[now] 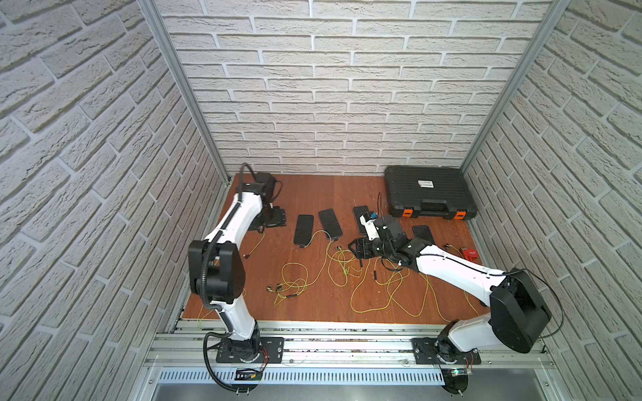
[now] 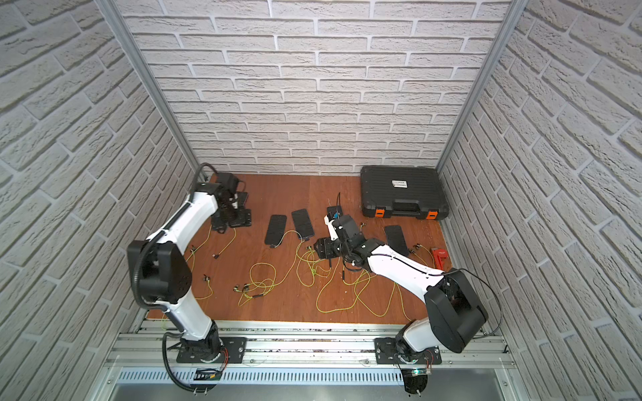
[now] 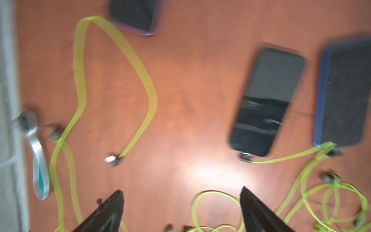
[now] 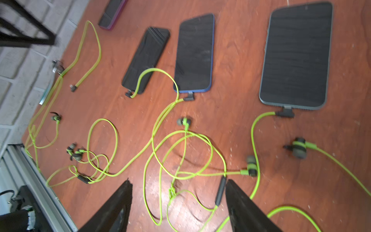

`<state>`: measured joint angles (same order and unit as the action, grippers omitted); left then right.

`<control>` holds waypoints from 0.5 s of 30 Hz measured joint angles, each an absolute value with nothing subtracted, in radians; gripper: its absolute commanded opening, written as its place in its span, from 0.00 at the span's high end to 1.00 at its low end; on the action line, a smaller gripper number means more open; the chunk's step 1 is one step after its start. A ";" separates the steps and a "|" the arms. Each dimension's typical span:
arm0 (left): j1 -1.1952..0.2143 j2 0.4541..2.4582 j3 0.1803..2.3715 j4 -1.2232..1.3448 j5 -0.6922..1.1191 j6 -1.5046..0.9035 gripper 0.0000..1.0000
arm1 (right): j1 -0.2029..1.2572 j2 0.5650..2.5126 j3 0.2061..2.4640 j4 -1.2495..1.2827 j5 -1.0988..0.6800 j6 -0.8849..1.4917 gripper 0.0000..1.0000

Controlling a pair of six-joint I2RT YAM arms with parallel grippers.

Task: Plug wired earphones into phones
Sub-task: Place the phone at the center of the board.

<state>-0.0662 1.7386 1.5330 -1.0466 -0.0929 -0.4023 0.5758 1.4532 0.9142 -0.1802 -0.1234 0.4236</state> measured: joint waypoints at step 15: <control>0.099 1.826 1.364 -0.905 -0.096 -0.484 0.30 | 0.576 1.471 0.915 -0.230 -0.128 0.387 0.31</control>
